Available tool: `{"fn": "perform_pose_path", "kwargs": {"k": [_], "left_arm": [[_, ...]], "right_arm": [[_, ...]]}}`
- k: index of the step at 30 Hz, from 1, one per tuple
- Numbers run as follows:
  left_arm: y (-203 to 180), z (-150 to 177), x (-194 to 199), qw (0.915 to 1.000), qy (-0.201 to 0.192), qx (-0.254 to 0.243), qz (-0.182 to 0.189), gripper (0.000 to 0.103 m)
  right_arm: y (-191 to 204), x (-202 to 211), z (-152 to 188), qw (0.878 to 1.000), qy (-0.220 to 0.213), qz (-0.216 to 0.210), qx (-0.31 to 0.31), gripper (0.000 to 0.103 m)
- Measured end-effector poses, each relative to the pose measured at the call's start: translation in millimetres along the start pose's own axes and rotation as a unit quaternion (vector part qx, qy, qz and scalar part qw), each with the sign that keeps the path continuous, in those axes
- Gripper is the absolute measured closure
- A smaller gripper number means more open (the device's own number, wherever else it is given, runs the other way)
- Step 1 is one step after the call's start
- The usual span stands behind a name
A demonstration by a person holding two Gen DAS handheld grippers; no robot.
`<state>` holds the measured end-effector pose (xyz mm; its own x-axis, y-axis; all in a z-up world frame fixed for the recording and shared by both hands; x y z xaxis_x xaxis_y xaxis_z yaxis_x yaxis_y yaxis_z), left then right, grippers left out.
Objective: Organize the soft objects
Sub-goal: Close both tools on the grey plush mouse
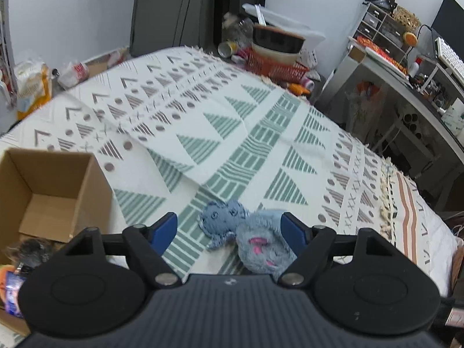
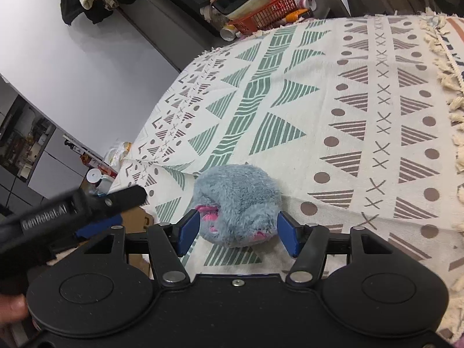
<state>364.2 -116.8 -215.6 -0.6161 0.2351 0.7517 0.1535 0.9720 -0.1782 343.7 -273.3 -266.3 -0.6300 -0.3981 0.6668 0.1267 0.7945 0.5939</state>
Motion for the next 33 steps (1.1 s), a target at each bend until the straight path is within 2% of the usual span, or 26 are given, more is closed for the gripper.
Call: {"fn": "perform_pose_path", "kwargs": {"k": [7, 8, 10, 15, 23, 27, 33], "left_arm": [[12.1, 12.3, -30.7, 0.9986, 0.031, 0.033, 0.026, 0.046], [12.7, 13.3, -33.7, 0.9984, 0.034, 0.035, 0.028, 0.047], [13.4, 15.6, -39.0, 0.9978, 0.042, 0.039, 0.032, 0.051], [6.8, 21.0, -46.6, 0.9973, 0.050, 0.032, 0.044, 0.054], [-14.9, 26.3, -53.6, 0.9960, 0.052, 0.018, 0.071, 0.061], [-18.7, 30.8, -55.8, 0.9943, 0.057, 0.028, 0.086, 0.077], [-27.7, 34.7, -50.6, 0.9918, 0.060, 0.037, 0.106, 0.077]], "right_arm": [[-2.0, -20.5, 1.5, 1.000, 0.014, 0.009, 0.007, 0.048], [-3.0, -22.7, 1.4, 1.000, 0.014, 0.012, 0.009, 0.049], [-6.7, -27.3, 0.9, 1.000, 0.018, 0.019, 0.006, 0.058], [-12.3, -33.1, 0.0, 1.000, 0.020, 0.024, -0.001, 0.063], [-20.2, -28.3, -1.2, 0.999, 0.019, 0.007, -0.040, 0.073], [-22.7, -22.7, 0.1, 0.998, 0.019, -0.001, -0.059, 0.075], [-27.1, -14.7, 7.4, 0.996, 0.030, -0.013, -0.088, 0.075]]}}
Point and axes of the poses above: each gripper's, at about its wrist camera, not at the fingertips, and x roughly against the way its jaws point, y to its left, z to its underside, the point moved 9 cm from there along -x, roughly the way its jaws point, and after that the axes turned 7 degrees about -x, right-handed, at the moved point
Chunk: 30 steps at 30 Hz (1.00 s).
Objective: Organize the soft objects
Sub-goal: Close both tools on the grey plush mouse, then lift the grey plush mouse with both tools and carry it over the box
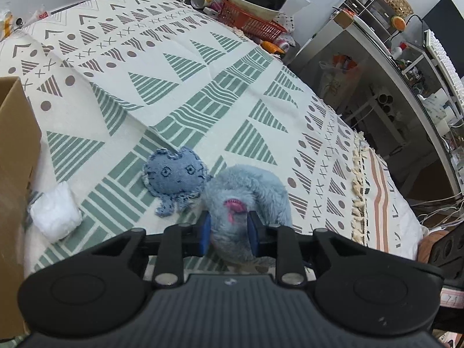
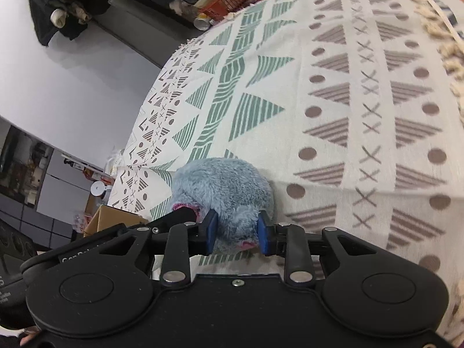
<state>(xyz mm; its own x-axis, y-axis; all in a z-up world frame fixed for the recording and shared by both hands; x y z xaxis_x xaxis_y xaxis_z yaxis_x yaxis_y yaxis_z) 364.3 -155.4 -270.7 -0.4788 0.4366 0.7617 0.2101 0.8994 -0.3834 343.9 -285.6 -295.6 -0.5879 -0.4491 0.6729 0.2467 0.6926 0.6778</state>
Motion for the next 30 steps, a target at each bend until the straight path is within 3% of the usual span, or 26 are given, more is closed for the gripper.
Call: {"fn": "perform_pose_path", "kwargs": {"k": [8, 12, 18, 23, 25, 30], "left_arm": [[0.0, 8.9, 1.0, 0.9999, 0.010, 0.001, -0.008, 0.077], [4.6, 13.3, -5.6, 0.9996, 0.021, 0.007, -0.015, 0.084], [4.6, 12.9, -7.3, 0.9997, 0.021, 0.004, -0.016, 0.085], [5.9, 16.7, -15.9, 0.9990, 0.040, 0.021, -0.004, 0.083], [6.7, 16.7, -17.3, 0.9989, 0.039, 0.024, -0.004, 0.083], [7.7, 14.5, -17.1, 0.9989, 0.034, 0.033, -0.001, 0.085]], "right_arm": [[-7.5, 2.4, 14.2, 0.998, 0.031, -0.010, -0.047, 0.074], [-9.2, -0.3, 13.9, 0.999, 0.032, 0.011, -0.041, 0.062], [-4.9, 0.4, 6.2, 0.999, 0.006, 0.031, -0.004, 0.051], [-2.4, -9.8, 0.3, 0.999, 0.002, 0.033, 0.005, 0.052], [-1.9, -15.2, 0.6, 1.000, 0.007, 0.029, 0.008, 0.061], [-0.2, -14.1, 1.1, 1.000, 0.005, 0.021, 0.015, 0.073]]}}
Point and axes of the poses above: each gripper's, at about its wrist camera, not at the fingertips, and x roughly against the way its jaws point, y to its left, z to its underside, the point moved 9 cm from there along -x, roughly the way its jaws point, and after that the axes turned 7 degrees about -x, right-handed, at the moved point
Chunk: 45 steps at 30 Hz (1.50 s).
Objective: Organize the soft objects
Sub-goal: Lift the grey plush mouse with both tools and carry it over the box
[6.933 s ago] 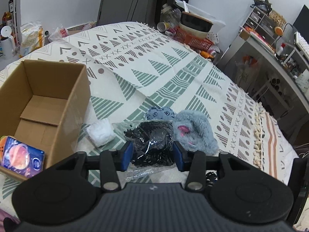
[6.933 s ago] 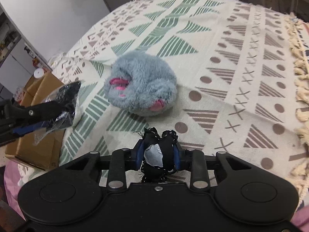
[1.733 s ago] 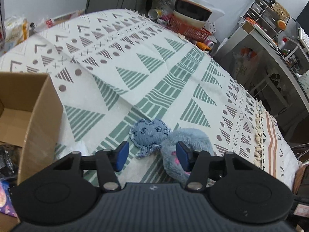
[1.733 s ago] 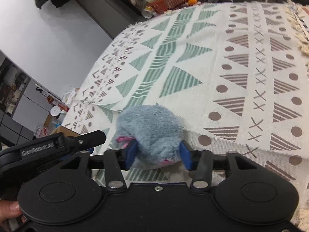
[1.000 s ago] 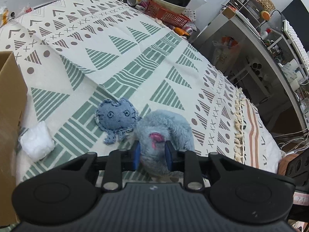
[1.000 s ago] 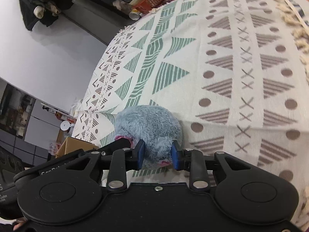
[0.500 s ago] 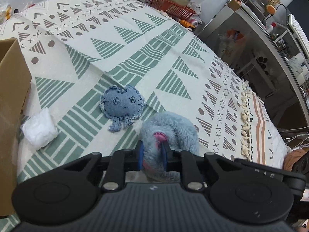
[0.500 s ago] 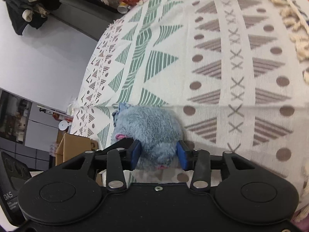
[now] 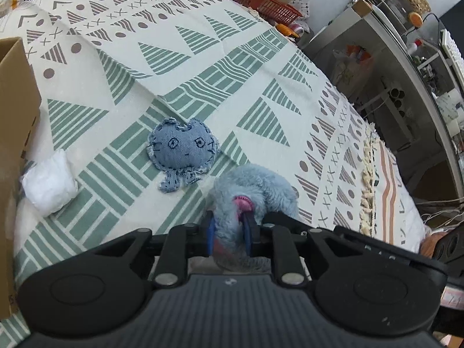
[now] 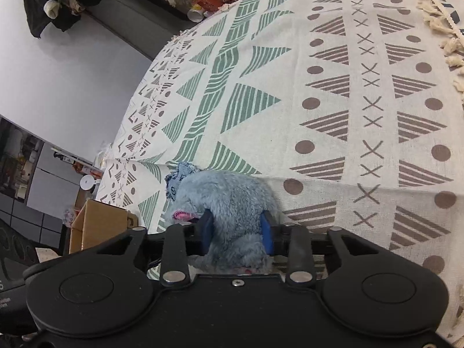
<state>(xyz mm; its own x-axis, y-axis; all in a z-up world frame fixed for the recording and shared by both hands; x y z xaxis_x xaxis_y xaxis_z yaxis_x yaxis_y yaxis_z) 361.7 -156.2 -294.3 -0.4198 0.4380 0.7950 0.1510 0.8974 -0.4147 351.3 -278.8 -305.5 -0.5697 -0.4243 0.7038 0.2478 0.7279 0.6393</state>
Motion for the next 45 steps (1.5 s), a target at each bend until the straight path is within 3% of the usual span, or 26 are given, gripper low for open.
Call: {"fn": "perform_pose_path", "kwargs": {"k": [8, 23, 28, 45], "left_arm": [[-6.8, -1.6, 26.7, 0.9996, -0.024, -0.012, -0.010, 0.085], [-10.7, -11.4, 109.4, 0.9966, -0.079, -0.023, -0.006, 0.085], [-11.8, -14.8, 136.5, 0.9929, -0.103, -0.052, -0.028, 0.086], [36.1, -27.7, 216.9, 0.9873, -0.153, -0.024, -0.037, 0.087]], "right_arm": [[14.0, 16.6, 6.1, 1.000, -0.011, -0.020, 0.013, 0.077], [80.5, 66.9, 20.5, 0.995, -0.056, -0.052, 0.061, 0.077], [103.6, 76.2, 27.5, 0.993, -0.066, -0.060, 0.077, 0.078], [190.6, 82.8, 60.0, 0.985, -0.070, -0.089, 0.130, 0.078]]}}
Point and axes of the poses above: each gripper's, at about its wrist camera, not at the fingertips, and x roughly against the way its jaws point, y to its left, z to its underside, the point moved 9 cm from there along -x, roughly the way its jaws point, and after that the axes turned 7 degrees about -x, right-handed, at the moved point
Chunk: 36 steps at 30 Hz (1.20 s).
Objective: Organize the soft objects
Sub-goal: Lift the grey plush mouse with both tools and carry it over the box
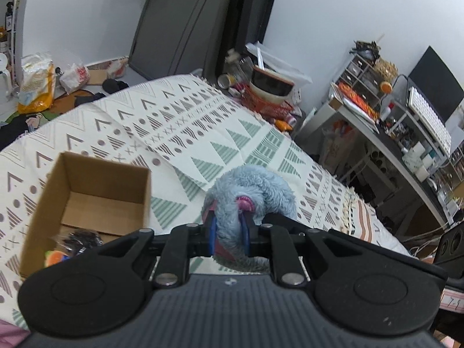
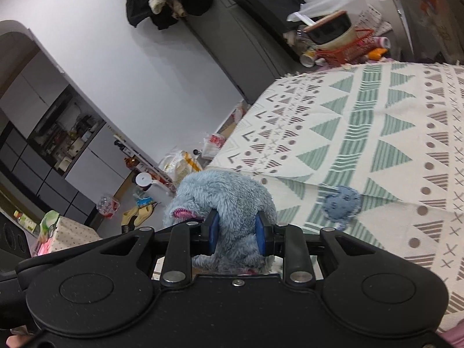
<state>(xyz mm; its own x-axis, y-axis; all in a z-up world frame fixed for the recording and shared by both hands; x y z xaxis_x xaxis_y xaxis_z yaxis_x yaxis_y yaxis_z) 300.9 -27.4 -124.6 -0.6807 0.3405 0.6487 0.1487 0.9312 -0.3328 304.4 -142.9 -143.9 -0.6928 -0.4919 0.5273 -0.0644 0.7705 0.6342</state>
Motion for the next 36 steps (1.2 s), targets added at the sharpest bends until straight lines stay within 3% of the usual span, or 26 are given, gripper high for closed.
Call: {"fn": "perform_pose_path", "kwargs": {"k": [22, 36], "left_arm": [[95.2, -16.4, 46.2, 0.9978, -0.033, 0.054, -0.019, 0.087], [159.0, -7.1, 19.1, 0.9925, -0.018, 0.115, -0.037, 0.089]], "right_arm": [[84.4, -50.8, 30.2, 0.998, 0.030, -0.017, 0.050, 0.078], [86.2, -107.9, 53.4, 0.997, 0.069, -0.001, 0.039, 0.078]]}}
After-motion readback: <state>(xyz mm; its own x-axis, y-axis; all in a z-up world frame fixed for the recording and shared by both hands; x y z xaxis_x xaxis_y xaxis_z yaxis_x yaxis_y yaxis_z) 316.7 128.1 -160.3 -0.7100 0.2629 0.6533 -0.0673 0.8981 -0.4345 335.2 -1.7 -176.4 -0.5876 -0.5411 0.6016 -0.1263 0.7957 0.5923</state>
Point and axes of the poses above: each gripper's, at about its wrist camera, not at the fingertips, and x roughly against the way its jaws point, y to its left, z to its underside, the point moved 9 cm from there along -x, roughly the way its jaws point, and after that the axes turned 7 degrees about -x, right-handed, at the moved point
